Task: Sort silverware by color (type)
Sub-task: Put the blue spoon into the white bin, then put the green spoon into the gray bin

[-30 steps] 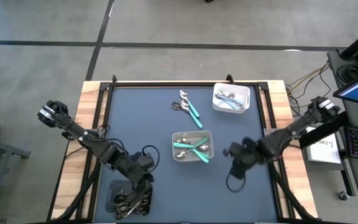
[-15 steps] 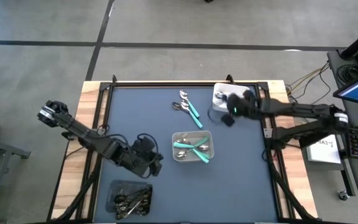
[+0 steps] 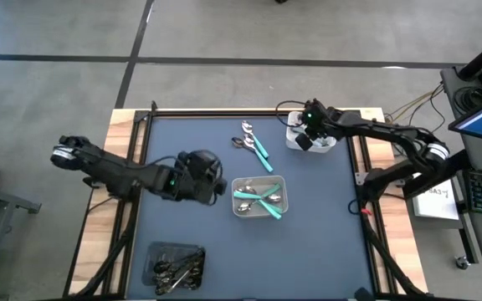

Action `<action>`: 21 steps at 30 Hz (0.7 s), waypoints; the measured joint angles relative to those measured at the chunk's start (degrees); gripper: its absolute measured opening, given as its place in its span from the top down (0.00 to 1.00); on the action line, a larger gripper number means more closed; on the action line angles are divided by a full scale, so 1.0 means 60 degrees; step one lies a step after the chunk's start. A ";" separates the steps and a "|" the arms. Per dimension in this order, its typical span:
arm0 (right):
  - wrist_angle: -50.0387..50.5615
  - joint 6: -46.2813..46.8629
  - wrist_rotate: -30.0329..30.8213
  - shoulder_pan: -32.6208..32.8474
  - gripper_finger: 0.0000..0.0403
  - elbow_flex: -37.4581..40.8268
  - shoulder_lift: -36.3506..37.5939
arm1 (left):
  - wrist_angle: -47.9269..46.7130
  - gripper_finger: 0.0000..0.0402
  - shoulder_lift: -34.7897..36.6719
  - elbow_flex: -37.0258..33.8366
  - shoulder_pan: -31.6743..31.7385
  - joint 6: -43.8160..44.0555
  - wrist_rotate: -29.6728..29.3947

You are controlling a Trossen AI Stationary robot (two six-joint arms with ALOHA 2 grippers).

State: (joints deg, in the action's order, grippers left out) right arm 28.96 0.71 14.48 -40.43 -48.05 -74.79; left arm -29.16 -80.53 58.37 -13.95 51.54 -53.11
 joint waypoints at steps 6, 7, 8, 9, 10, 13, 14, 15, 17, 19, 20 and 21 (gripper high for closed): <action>-0.0231 0.0324 -0.0001 -0.0002 0.72 -0.0005 -0.0391 | -0.0023 0.87 0.0076 0.0000 0.2081 -0.2273 0.2620; -0.0204 0.0579 0.0003 -0.0002 0.70 -0.0024 -0.0383 | -0.0012 0.87 0.0080 0.0000 0.2494 -0.2744 0.3483; -0.0176 0.0864 0.0000 -0.0002 0.68 -0.0072 -0.0339 | -0.0013 0.87 0.0075 0.0000 0.2932 -0.3309 0.4317; -0.0139 0.1153 0.0000 -0.0002 0.66 -0.0146 -0.0282 | 0.0027 0.87 0.0032 0.0000 0.3383 -0.3937 0.5163; -0.0085 0.1443 -0.0003 -0.0002 0.65 -0.0245 -0.0213 | 0.0142 0.87 -0.0018 0.0000 0.3815 -0.4583 0.5904; 0.0049 0.2230 -0.0417 0.0028 0.63 -0.0656 0.0040 | 0.0763 0.87 -0.0254 -0.0002 0.4926 -0.5869 0.7613; 0.0021 0.2439 -0.0736 0.0062 0.63 -0.0823 0.0102 | 0.1006 0.87 -0.0339 0.0000 0.5223 -0.6046 0.8035; 0.0001 0.2566 -0.1073 0.0113 0.63 -0.1000 0.0138 | 0.1222 0.87 -0.0426 0.0000 0.5476 -0.6196 0.8435; -0.0013 0.2709 -0.1508 0.0276 0.65 -0.1344 0.0135 | 0.1649 0.87 -0.0636 0.0000 0.5834 -0.6393 0.9093; 0.0005 0.2716 -0.1735 0.0516 0.66 -0.1676 0.0021 | 0.1921 0.87 -0.0841 -0.0001 0.6046 -0.6403 0.9344; 0.0005 0.2714 -0.1744 0.0653 0.67 -0.1856 -0.0078 | 0.2003 0.87 -0.0927 -0.0004 0.6102 -0.6343 0.9348; 0.0005 0.2703 -0.1748 0.0784 0.68 -0.2036 -0.0202 | 0.2148 0.87 -0.0992 -0.0003 0.6139 -0.6261 0.9349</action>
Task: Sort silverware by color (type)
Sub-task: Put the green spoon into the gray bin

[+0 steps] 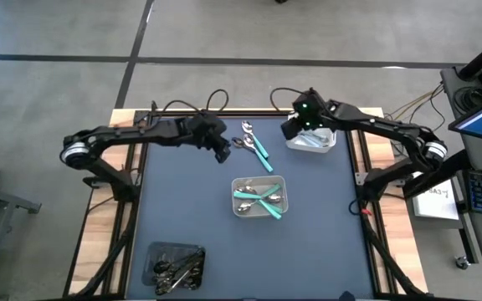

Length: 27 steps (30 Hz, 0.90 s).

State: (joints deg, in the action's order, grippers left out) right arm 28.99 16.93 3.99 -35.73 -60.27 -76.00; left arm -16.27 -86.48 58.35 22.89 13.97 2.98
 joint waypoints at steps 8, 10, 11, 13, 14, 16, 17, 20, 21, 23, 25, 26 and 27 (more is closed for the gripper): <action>0.0109 -0.0053 -0.1284 0.0365 0.69 -0.1894 -0.1963 | -0.0142 0.87 -0.0134 0.0799 0.0042 0.1594 -0.1224; 0.0109 -0.0218 -0.1494 0.0452 0.70 -0.2350 -0.2554 | -0.0532 0.87 -0.0134 0.1169 0.0036 0.1558 -0.1999; 0.0115 -0.0244 -0.1529 0.0456 0.70 -0.2544 -0.2831 | -0.0826 0.87 -0.0134 0.1365 0.0034 0.1552 -0.2384; 0.0343 -0.0224 -0.1527 0.0447 0.70 -0.2916 -0.3391 | -0.1653 0.87 -0.0130 0.1788 0.0035 0.1547 -0.2943; 0.0563 -0.0143 -0.1586 0.0432 0.70 -0.3102 -0.3662 | -0.2255 0.87 -0.0130 0.2018 0.0040 0.1546 -0.3094; 0.0936 0.0071 -0.2030 0.0397 0.70 -0.3424 -0.4148 | -0.3447 0.87 -0.0130 0.2450 0.0053 0.1546 -0.3349; 0.1072 0.0124 -0.2297 0.0394 0.70 -0.3562 -0.4386 | -0.3954 0.87 -0.0130 0.2633 0.0060 0.1539 -0.3562; 0.1201 0.0259 -0.2582 0.0472 0.70 -0.3913 -0.4965 | -0.4955 0.87 -0.0077 0.2937 0.0085 0.1347 -0.4192; 0.1201 0.0392 -0.2591 0.0516 0.70 -0.4047 -0.5138 | -0.5170 0.87 -0.0036 0.2964 0.0106 0.1215 -0.4324; 0.1174 0.0608 -0.2594 0.0593 0.70 -0.4236 -0.5389 | -0.5359 0.87 0.0091 0.2968 0.0177 0.0884 -0.4386; 0.1190 0.0801 -0.2584 0.0672 0.70 -0.4365 -0.5638 | -0.5397 0.87 0.0303 0.2818 0.0291 0.0581 -0.4396; 0.1185 0.0920 -0.2568 0.0698 0.70 -0.4426 -0.5771 | -0.5436 0.87 0.0401 0.2717 0.0360 0.0478 -0.4398; 0.1189 0.0980 -0.2565 0.0729 0.70 -0.4478 -0.5892 | -0.5442 0.87 0.0506 0.2623 0.0440 0.0395 -0.4399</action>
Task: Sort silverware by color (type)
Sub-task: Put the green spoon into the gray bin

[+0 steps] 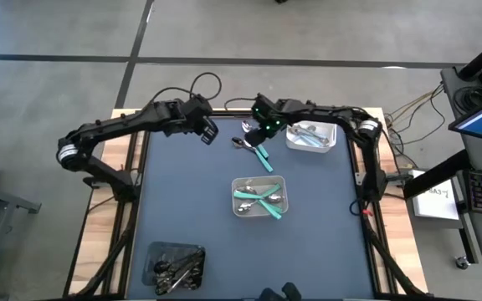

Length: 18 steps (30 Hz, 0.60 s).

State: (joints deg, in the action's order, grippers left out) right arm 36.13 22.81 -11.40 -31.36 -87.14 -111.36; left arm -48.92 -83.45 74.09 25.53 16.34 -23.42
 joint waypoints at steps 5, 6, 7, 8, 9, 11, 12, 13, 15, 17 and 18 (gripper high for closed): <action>0.0006 0.0263 0.0553 0.0135 0.70 -0.0128 -0.0466 | 0.0014 0.87 0.0560 -0.0520 0.0464 -0.0327 -0.0015; -0.0001 0.0328 0.0577 0.0150 0.70 -0.0130 -0.0550 | 0.0007 0.87 0.0684 -0.0650 0.0541 -0.0395 -0.0011; 0.0005 0.0404 0.0581 0.0157 0.70 -0.0130 -0.0635 | 0.0005 0.87 0.0811 -0.0772 0.0609 -0.0416 -0.0012; 0.0005 0.0459 0.0633 0.0168 0.70 -0.0130 -0.0709 | 0.0003 0.87 0.0918 -0.0875 0.0680 -0.0427 -0.0011; 0.0012 0.0459 0.0693 0.0171 0.70 -0.0130 -0.0775 | 0.0011 0.87 0.1029 -0.0983 0.0758 -0.0432 -0.0009; -0.0037 0.0460 0.0979 0.0186 0.70 -0.0130 -0.0891 | 0.0066 0.87 0.1252 -0.1203 0.0872 -0.0435 -0.0008; -0.0038 0.0457 0.1132 0.0186 0.70 -0.0130 -0.0956 | 0.0133 0.87 0.1376 -0.1319 0.0930 -0.0435 -0.0010; -0.0040 0.0452 0.1268 0.0191 0.70 -0.0142 -0.1015 | 0.0187 0.87 0.1492 -0.1440 0.0959 -0.0434 -0.0009; -0.0046 0.0401 0.1366 0.0204 0.70 -0.0159 -0.1105 | 0.0294 0.87 0.1691 -0.1640 0.0982 -0.0431 -0.0011; -0.0053 0.0297 0.1366 0.0201 0.71 -0.0166 -0.1210 | 0.0424 0.87 0.1844 -0.1794 0.0975 -0.0434 -0.0004; -0.0049 0.0259 0.1369 0.0201 0.72 -0.0166 -0.1225 | 0.0481 0.87 0.1913 -0.1860 0.0970 -0.0434 0.0000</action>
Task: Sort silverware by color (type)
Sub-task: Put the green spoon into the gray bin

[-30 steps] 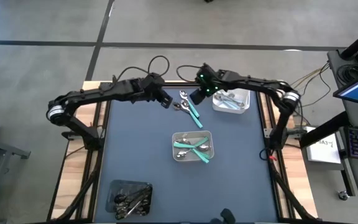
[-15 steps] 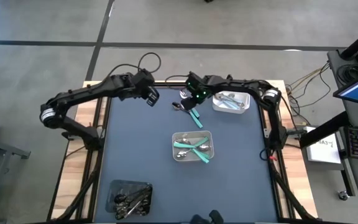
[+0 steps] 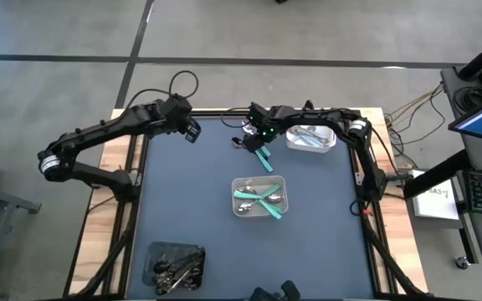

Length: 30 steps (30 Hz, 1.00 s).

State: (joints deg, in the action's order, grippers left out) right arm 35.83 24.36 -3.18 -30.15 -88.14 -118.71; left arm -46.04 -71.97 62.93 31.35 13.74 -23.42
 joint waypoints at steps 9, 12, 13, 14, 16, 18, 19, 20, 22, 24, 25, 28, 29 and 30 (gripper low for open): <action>0.0071 -0.0238 -0.0035 0.0026 0.90 0.0013 0.0062 | -0.0078 0.87 0.0418 -0.0265 0.0086 -0.0600 0.0015; 0.0126 -0.0236 -0.0558 -0.0006 0.90 0.0057 0.0337 | -0.0350 0.87 0.0598 -0.0265 0.0242 -0.0898 0.0018; 0.0187 -0.0223 -0.0755 -0.0010 0.90 0.0079 0.0483 | -0.0386 0.87 0.0673 -0.0265 0.0296 -0.1003 0.0016; 0.0276 -0.0207 -0.0925 0.0009 0.90 0.0095 0.0683 | -0.0426 0.87 0.0752 -0.0265 0.0359 -0.1116 0.0016; 0.0172 -0.0251 -0.1367 0.0070 0.90 0.0094 0.1228 | -0.0474 0.87 0.0908 -0.0265 0.0471 -0.1339 0.0023; 0.0106 -0.0468 -0.1907 0.0143 0.90 0.0055 0.1805 | -0.0481 0.87 0.1079 -0.0265 0.0612 -0.1589 0.0084; 0.0106 -0.0548 -0.2065 0.0219 0.90 0.0051 0.2058 | -0.0481 0.87 0.1152 -0.0265 0.0678 -0.1705 0.0101; 0.0118 -0.0640 -0.2183 0.0299 0.90 0.0051 0.2289 | -0.0481 0.87 0.1221 -0.0265 0.0740 -0.1822 0.0157; 0.0232 -0.0716 -0.2234 0.0564 0.90 0.0057 0.2677 | -0.0487 0.87 0.1339 -0.0265 0.0869 -0.2066 0.0315; 0.0557 -0.0756 -0.2424 0.0896 0.90 0.0058 0.3130 | -0.0504 0.87 0.1463 -0.0265 0.0953 -0.2307 0.0325; 0.0778 -0.0821 -0.2600 0.1091 0.90 0.0058 0.3332 | -0.0518 0.87 0.1521 -0.0265 0.0994 -0.2461 0.0330; 0.1611 -0.0939 -0.2823 0.1757 0.90 0.0047 0.3802 | -0.0557 0.87 0.1687 -0.0265 0.1129 -0.3064 0.0350; 0.1853 -0.0922 -0.2814 0.2010 0.90 0.0047 0.3866 | -0.0555 0.87 0.1732 -0.0265 0.1167 -0.3207 0.0347; 0.2033 -0.0787 -0.2764 0.2256 0.90 0.0048 0.3906 | -0.0550 0.87 0.1769 -0.0265 0.1215 -0.3331 0.0348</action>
State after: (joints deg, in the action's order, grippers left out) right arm 48.03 19.64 -19.77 -16.61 -87.85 -95.27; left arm -49.34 -61.36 61.34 38.64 -6.25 -21.33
